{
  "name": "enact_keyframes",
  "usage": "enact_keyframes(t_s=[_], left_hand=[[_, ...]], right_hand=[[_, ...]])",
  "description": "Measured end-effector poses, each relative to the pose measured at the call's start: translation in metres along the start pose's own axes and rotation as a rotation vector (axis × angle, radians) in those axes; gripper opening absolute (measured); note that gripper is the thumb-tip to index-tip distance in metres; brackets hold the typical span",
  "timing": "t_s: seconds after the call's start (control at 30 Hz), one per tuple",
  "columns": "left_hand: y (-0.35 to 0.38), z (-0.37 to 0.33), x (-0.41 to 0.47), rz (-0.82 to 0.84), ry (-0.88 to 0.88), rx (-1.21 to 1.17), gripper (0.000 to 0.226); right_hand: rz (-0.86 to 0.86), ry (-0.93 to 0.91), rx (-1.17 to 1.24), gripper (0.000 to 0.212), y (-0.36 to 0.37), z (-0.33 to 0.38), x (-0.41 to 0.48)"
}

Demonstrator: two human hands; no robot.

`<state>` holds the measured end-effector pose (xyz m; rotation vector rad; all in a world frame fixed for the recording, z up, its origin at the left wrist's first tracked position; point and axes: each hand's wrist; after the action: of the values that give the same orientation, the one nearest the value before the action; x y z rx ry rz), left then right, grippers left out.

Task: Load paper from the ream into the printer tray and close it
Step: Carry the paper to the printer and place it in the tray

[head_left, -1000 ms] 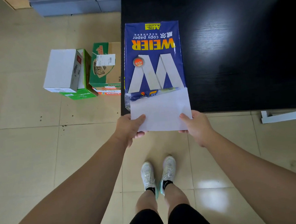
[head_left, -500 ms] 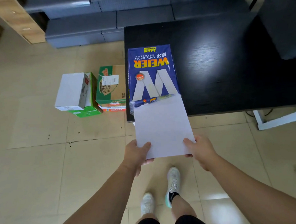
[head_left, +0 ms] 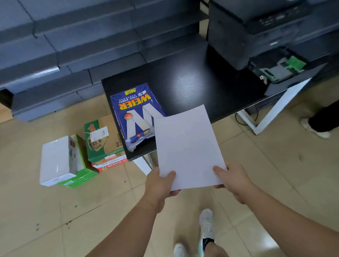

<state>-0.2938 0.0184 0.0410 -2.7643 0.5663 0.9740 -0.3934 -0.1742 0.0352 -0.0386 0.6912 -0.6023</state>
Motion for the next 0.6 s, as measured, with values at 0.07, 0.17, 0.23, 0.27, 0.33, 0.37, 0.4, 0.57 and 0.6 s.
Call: enact_keyframes(t_s=[0.07, 0.17, 0.23, 0.27, 0.33, 0.37, 0.4, 0.57, 0.6], left_hand=[[0.021, -0.015, -0.006, 0.043, 0.051, 0.062, 0.009], [0.062, -0.034, -0.013, 0.148, 0.119, 0.148, 0.013], [0.094, -0.046, -0.017, 0.234, 0.158, 0.195, 0.017], [0.112, -0.052, -0.02, 0.273, 0.172, 0.215, 0.016], [0.15, -0.062, -0.024, 0.342, 0.2, 0.258, 0.014], [0.17, -0.067, -0.025, 0.381, 0.216, 0.278, 0.016], [0.192, -0.071, -0.027, 0.426, 0.234, 0.297, 0.018], [0.307, -0.086, -0.047, 0.569, 0.328, 0.44, 0.01], [0.329, -0.086, -0.053, 0.594, 0.353, 0.46, 0.01]], right_hand=[[-0.072, -0.008, 0.067, 0.011, -0.02, -0.003, -0.014], [-0.177, -0.007, 0.159, 0.011, -0.058, -0.009, -0.033], [-0.251, 0.001, 0.218, 0.01, -0.087, -0.012, -0.045], [-0.286, 0.003, 0.252, 0.01, -0.102, -0.013, -0.05], [-0.362, 0.004, 0.313, 0.013, -0.133, -0.015, -0.06], [-0.42, 0.005, 0.323, 0.014, -0.149, -0.016, -0.064], [-0.495, 0.015, 0.322, 0.015, -0.167, -0.018, -0.068], [-0.76, 0.066, 0.416, 0.022, -0.253, -0.035, -0.091], [-0.799, 0.066, 0.448, 0.023, -0.27, -0.04, -0.094]])
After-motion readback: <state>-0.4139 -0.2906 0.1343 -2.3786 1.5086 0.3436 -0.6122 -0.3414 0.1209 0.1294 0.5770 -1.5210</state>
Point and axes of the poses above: each hand's wrist, its own x-axis towards the middle knuckle, its own y-axis out of the palm, z = x × y, and after that the axes turned 3 degrees about z, right-handed
